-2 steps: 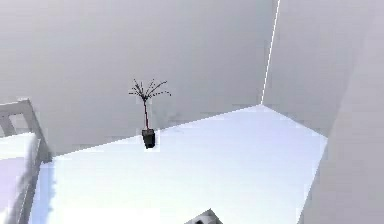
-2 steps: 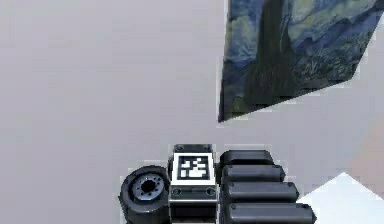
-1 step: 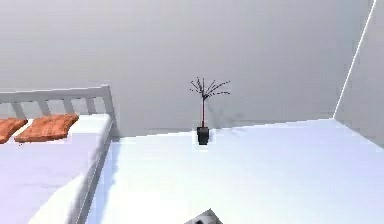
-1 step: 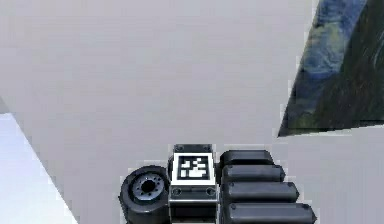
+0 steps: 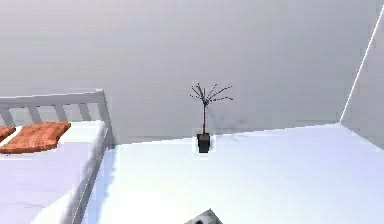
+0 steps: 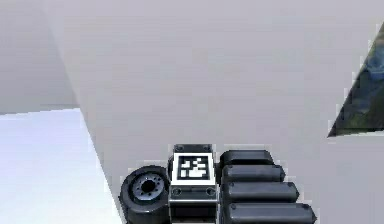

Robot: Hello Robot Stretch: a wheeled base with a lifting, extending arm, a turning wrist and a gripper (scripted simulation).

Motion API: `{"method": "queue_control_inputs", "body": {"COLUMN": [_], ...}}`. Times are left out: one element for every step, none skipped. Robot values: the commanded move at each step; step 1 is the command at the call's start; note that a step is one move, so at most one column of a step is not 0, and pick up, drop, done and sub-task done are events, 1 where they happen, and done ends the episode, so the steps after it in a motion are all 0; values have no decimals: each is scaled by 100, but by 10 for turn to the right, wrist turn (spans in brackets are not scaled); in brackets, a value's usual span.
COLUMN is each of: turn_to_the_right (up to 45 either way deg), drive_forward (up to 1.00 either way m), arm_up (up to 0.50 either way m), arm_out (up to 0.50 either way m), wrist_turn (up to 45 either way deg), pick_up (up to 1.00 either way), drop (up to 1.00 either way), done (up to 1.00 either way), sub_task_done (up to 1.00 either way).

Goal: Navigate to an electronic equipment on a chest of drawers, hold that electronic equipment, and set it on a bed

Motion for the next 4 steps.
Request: {"method": "queue_control_inputs", "body": {"turn_to_the_right": [-180, 0, -270, 0], "drive_forward": [0, 100, 0, 5], "arm_up": [0, 0, 0, 0], "arm_out": [0, 0, 0, 0], "wrist_turn": [0, 0, 0, 0], "pick_up": [0, 0, 0, 0], "drop": [0, 0, 0, 0], "done": [0, 0, 0, 0], "sub_task_done": [0, 0, 0, 0]}}
